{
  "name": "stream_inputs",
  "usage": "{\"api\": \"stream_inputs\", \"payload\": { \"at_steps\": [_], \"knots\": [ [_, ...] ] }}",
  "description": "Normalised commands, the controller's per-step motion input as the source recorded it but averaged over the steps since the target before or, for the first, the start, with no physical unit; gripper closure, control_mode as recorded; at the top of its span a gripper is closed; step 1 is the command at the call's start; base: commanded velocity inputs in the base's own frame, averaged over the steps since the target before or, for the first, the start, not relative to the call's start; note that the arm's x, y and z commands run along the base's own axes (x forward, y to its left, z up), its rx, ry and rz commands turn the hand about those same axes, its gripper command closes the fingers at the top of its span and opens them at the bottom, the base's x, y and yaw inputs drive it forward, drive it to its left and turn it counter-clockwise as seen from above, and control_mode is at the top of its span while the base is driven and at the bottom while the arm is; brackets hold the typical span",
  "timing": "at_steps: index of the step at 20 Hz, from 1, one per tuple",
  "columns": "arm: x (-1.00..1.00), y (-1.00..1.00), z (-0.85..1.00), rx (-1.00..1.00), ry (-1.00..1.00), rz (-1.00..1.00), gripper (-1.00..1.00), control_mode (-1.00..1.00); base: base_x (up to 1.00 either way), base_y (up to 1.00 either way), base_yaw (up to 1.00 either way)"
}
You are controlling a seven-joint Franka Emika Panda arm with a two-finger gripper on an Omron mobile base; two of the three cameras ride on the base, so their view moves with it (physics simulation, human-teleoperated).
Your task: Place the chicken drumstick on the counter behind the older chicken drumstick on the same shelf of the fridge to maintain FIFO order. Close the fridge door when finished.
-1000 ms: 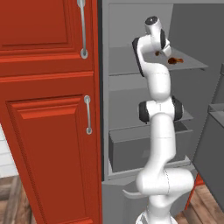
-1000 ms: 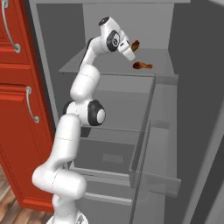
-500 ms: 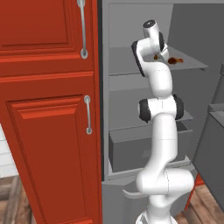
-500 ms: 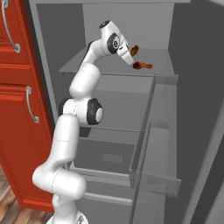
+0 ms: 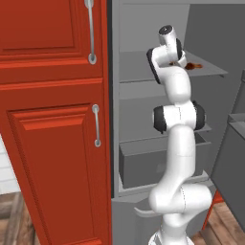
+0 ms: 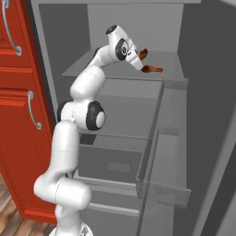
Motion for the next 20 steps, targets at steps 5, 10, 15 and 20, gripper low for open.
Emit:
{"api": "stream_inputs", "payload": {
  "at_steps": [5, 10, 15, 20],
  "knots": [
    [0.21, -0.32, -0.28, 0.0, 0.0, 0.0, 1.0, -1.0, 0.0, 0.0, 0.0],
    [0.06, -0.22, -0.26, 0.01, 0.0, 0.0, 1.0, -1.0, 0.0, 0.0, 0.0],
    [0.02, -0.02, -0.19, 0.0, 0.01, 0.0, -1.0, -1.0, 0.0, 0.0, 0.0],
    [-0.02, -0.02, -0.14, 0.0, 0.0, 0.0, -1.0, -1.0, 0.0, 0.0, 0.0]
  ]
}}
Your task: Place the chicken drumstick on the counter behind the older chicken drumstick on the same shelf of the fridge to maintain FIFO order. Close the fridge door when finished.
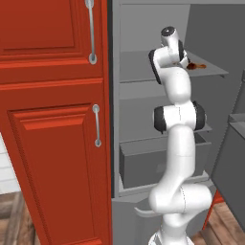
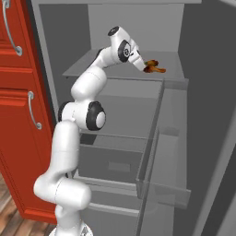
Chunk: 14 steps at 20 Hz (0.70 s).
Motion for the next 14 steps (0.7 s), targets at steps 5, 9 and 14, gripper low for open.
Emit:
{"api": "stream_inputs", "payload": {
  "at_steps": [5, 9, 14],
  "knots": [
    [-0.34, 0.02, -0.3, 0.0, -0.03, 0.01, -1.0, -1.0, 0.0, 0.0, 0.0],
    [-0.82, 0.27, -0.4, 0.0, -0.09, 0.05, -1.0, -1.0, 0.0, 0.0, 0.0],
    [-0.98, 0.41, -0.51, 0.0, -0.12, 0.01, -1.0, -1.0, 0.0, 0.0, 0.0]
  ]
}}
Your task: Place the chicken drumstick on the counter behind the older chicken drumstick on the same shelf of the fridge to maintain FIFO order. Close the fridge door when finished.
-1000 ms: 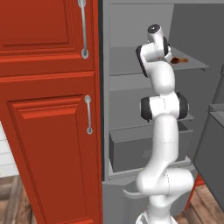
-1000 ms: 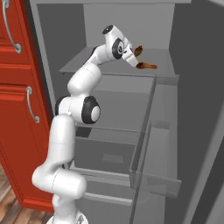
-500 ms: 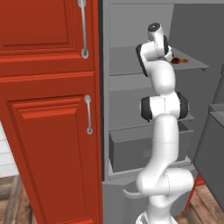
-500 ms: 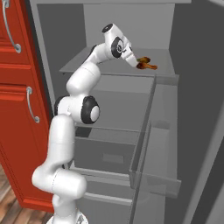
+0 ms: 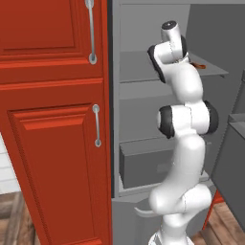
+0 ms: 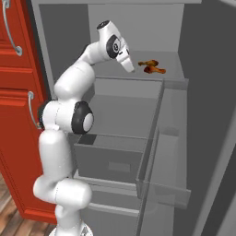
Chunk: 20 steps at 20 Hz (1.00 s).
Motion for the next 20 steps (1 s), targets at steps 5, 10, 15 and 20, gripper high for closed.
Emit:
{"api": "stream_inputs", "payload": {
  "at_steps": [5, 10, 15, 20],
  "knots": [
    [-1.0, 0.31, -0.32, 0.0, -0.16, 0.0, -1.0, -1.0, 0.0, 0.0, 0.0],
    [-1.0, 0.12, -0.11, 0.0, -0.13, 0.0, -1.0, -1.0, 0.0, 0.0, 0.0],
    [-1.0, 0.0, -0.01, 0.03, -0.05, 0.0, -1.0, -1.0, 0.0, 0.0, 0.0],
    [-1.0, 0.0, 0.0, 0.05, 0.0, 0.0, -1.0, -1.0, 0.0, 0.0, 0.0]
  ]
}}
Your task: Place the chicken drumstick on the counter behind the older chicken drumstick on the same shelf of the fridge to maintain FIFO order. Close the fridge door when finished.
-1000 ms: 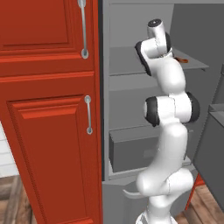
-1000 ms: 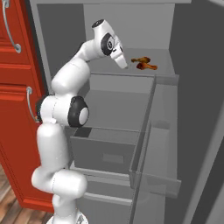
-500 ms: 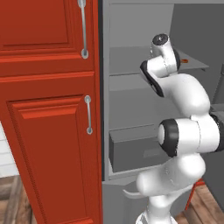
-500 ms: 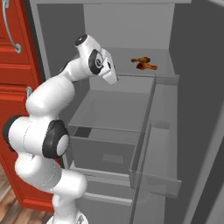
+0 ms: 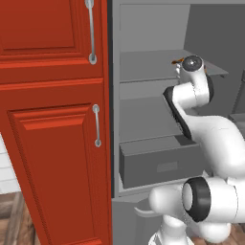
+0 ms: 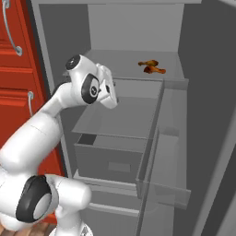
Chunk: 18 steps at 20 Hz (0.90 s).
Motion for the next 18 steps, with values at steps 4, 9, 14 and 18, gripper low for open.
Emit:
{"api": "stream_inputs", "payload": {
  "at_steps": [4, 9, 14, 18],
  "knots": [
    [-1.0, 0.0, 0.0, 0.05, 0.0, 0.0, -1.0, -1.0, 0.0, 0.0, 0.0],
    [-1.0, 0.07, 0.0, 0.02, 0.0, 0.0, -1.0, -1.0, 0.0, 0.0, 0.0],
    [-0.53, 0.21, -0.12, -0.03, 0.05, 0.0, -1.0, -1.0, 0.0, 0.0, 0.0],
    [-0.04, 0.18, -0.07, -0.07, 0.02, 0.04, -1.0, -1.0, 0.0, 0.0, 0.0]
  ]
}}
